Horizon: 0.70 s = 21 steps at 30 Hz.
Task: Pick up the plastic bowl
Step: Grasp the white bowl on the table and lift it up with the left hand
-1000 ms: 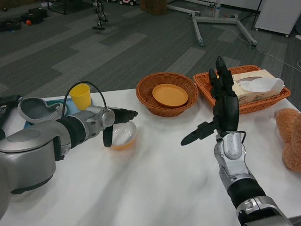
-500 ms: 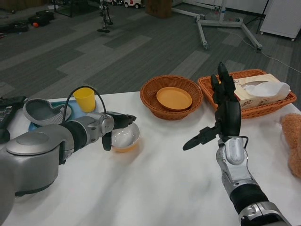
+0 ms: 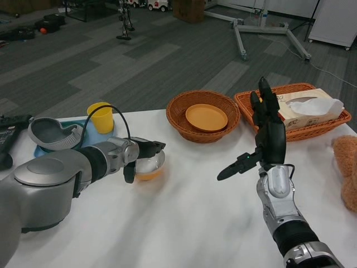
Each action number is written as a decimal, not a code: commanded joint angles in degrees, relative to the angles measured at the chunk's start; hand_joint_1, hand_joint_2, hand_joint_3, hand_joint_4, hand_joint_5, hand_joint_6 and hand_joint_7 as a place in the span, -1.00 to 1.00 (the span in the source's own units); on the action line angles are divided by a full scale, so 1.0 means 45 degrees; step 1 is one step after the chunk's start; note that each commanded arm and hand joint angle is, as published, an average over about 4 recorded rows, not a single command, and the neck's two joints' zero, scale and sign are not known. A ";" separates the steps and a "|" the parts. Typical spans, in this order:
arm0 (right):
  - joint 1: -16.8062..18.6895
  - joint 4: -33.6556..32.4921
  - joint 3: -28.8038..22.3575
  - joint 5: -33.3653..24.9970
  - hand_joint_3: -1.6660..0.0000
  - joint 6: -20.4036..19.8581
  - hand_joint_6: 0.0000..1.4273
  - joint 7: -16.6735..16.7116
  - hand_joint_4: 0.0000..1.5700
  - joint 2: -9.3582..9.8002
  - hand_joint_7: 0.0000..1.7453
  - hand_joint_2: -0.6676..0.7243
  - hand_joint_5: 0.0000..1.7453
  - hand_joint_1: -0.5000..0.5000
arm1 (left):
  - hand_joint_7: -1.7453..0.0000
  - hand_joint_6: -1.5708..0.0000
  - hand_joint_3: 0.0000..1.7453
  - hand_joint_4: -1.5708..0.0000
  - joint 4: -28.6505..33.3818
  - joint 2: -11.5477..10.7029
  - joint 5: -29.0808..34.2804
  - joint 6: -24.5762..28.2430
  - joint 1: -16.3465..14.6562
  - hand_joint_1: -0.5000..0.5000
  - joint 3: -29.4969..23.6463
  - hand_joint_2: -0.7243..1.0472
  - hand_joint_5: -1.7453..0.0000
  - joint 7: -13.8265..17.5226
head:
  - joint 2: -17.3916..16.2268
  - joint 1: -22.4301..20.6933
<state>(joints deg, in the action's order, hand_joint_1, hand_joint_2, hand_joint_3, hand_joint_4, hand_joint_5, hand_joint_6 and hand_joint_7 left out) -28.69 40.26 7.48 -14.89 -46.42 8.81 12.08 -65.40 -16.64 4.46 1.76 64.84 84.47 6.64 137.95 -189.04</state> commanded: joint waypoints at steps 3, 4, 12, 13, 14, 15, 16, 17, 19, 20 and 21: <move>0.0068 0.0018 -0.0002 -0.0046 1.00 -0.0152 -1.00 0.0035 -1.00 -0.0008 -1.00 0.64 -1.00 -0.92 | 0.88 1.00 -0.90 1.00 -0.0104 0.0007 0.0063 -0.0001 -0.0135 0.24 0.0194 0.50 1.00 0.0027 | -0.0038 -0.0030; 0.0068 0.0018 0.0003 -0.0051 1.00 -0.0152 -1.00 0.0035 -1.00 -0.0008 -1.00 0.64 -1.00 -0.92 | 0.86 1.00 -0.90 1.00 -0.0119 0.0007 0.0068 -0.0001 -0.0135 0.23 0.0199 0.50 1.00 0.0027 | -0.0038 -0.0033; 0.0068 0.0018 0.0018 -0.0051 1.00 -0.0152 -1.00 0.0035 -1.00 -0.0003 -1.00 0.64 -1.00 -0.92 | 0.66 0.82 -0.90 1.00 -0.0129 0.0007 0.0083 -0.0020 -0.0165 0.18 0.0213 0.55 1.00 -0.0056 | -0.0125 -0.0132; 0.0068 0.0018 0.0018 -0.0051 1.00 -0.0152 -1.00 0.0035 -1.00 0.0002 -1.00 0.64 -1.00 -0.92 | 0.62 0.76 -0.90 1.00 -0.0129 0.0007 0.0083 -0.0020 -0.0174 0.20 0.0213 0.57 1.00 -0.0075 | -0.0129 -0.0134; 0.0068 0.0018 0.0018 -0.0051 1.00 -0.0152 -1.00 0.0035 -1.00 0.0007 -1.00 0.64 -1.00 -0.92 | 0.58 0.70 -0.90 1.00 -0.0129 0.0007 0.0083 -0.0020 -0.0184 0.22 0.0213 0.60 1.00 -0.0095 | -0.0127 -0.0133; 0.0068 0.0018 0.0018 -0.0051 1.00 -0.0152 -1.00 0.0035 -1.00 0.0011 -1.00 0.64 -1.00 -0.92 | 0.52 0.63 -0.90 1.00 -0.0134 0.0007 0.0083 -0.0015 -0.0189 0.24 0.0213 0.60 0.97 -0.0109 | -0.0127 -0.0136; 0.0068 0.0018 0.0018 -0.0051 1.00 -0.0152 -1.00 0.0035 -1.00 0.0011 -1.00 0.64 -1.00 -0.92 | 0.48 0.58 -0.90 1.00 -0.0134 0.0007 0.0083 -0.0010 -0.0189 0.24 0.0213 0.60 0.94 -0.0109 | -0.0127 -0.0133; 0.0068 0.0018 0.0018 -0.0051 1.00 -0.0152 -1.00 0.0035 -1.00 0.0011 -1.00 0.64 -1.00 -0.92 | 0.44 0.54 -0.90 1.00 -0.0134 0.0007 0.0083 -0.0005 -0.0194 0.24 0.0213 0.57 0.82 -0.0124 | -0.0120 -0.0138; 0.0068 0.0018 0.0018 -0.0051 1.00 -0.0152 -1.00 0.0035 -1.00 0.0011 -1.00 0.64 -1.00 -0.92 | 0.38 0.42 -0.95 1.00 -0.0129 0.0007 0.0083 -0.0005 -0.0204 0.27 0.0213 0.53 0.44 -0.0168 | -0.0113 -0.0142; 0.0068 0.0018 0.0018 -0.0051 1.00 -0.0152 -1.00 0.0035 -1.00 0.0011 -1.00 0.64 -1.00 -0.92 | 0.32 0.33 -0.98 1.00 -0.0124 0.0007 0.0083 -0.0010 -0.0209 0.28 0.0213 0.48 0.21 -0.0197 | -0.0110 -0.0144; 0.0068 0.0018 0.0018 -0.0056 1.00 -0.0152 -1.00 0.0035 -1.00 0.0011 -1.00 0.64 -1.00 -0.92 | 0.26 0.20 -1.00 1.00 -0.0119 0.0007 0.0083 -0.0015 -0.0209 0.32 0.0213 0.43 -0.03 -0.0217 | -0.0113 -0.0142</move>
<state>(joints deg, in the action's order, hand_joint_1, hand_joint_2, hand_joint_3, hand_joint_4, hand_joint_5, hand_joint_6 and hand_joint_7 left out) -28.69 40.26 7.62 -14.95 -46.42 8.81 12.07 -65.54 -16.57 5.08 1.69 64.83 85.01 5.74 137.44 -189.67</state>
